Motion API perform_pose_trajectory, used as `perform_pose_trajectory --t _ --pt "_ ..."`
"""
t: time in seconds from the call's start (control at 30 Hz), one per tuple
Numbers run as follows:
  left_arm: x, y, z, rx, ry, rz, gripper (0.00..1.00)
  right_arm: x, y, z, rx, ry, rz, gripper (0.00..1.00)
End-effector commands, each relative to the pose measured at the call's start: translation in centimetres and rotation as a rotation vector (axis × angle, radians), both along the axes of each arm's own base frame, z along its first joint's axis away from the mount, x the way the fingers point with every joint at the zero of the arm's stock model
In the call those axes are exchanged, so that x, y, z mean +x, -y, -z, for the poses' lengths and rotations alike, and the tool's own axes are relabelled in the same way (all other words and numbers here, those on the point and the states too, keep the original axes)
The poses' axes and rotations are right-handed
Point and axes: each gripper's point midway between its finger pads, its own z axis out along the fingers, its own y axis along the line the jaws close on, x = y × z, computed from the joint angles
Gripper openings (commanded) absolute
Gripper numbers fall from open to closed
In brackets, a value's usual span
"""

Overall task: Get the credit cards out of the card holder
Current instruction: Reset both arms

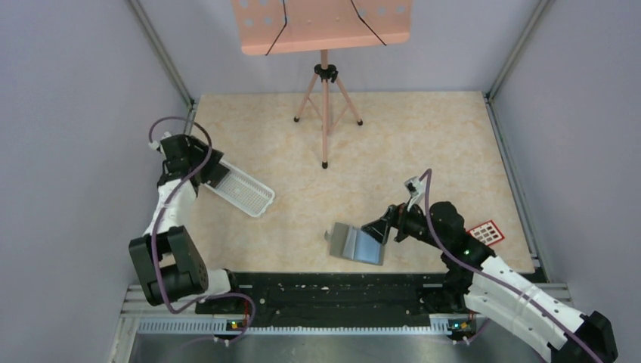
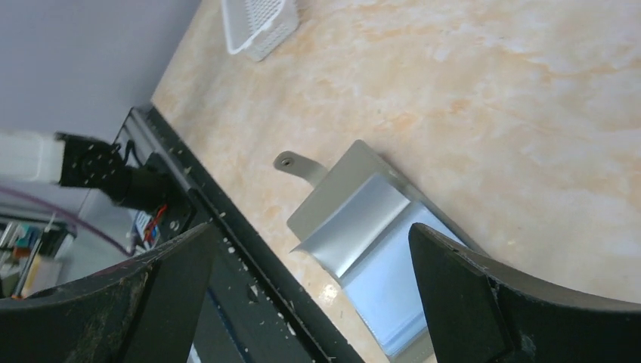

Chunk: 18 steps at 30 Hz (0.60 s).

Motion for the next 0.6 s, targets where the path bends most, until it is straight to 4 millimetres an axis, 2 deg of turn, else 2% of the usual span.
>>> perform_pose_trajectory --t 0.0,0.03,0.07,0.2,0.3,0.4,0.47,0.57 --pt "-0.7 6.7 -5.2 0.046 0.110 0.297 0.79 2.5 2.5 -1.5 -0.096 -0.049 0.208 0.99" --pt "-1.2 8.4 -5.7 0.060 0.124 0.352 0.93 2.8 3.1 -1.5 -0.124 -0.056 0.243 0.99" --pt "-1.7 10.3 -6.4 0.071 0.144 0.413 0.97 3.1 3.7 -1.6 -0.150 -0.061 0.277 0.99" --pt "-5.0 18.0 -9.0 0.062 0.239 0.665 0.99 4.1 6.0 -2.5 -0.220 -0.064 0.404 0.99" --pt "-8.3 22.6 -11.2 0.037 0.347 0.850 0.99 4.4 7.4 -3.8 -0.234 -0.067 0.483 0.99" --pt "-11.7 25.0 -13.3 0.007 0.434 0.970 0.99 4.2 8.4 -5.0 -0.244 -0.066 0.520 0.99" --pt "-13.5 25.5 -14.0 -0.006 0.470 1.001 0.99 3.8 8.8 -5.5 -0.251 -0.054 0.520 0.99" --pt "-15.9 25.8 -14.0 -0.052 0.495 1.027 0.99 3.3 9.8 -6.8 -0.254 -0.013 0.531 0.99"
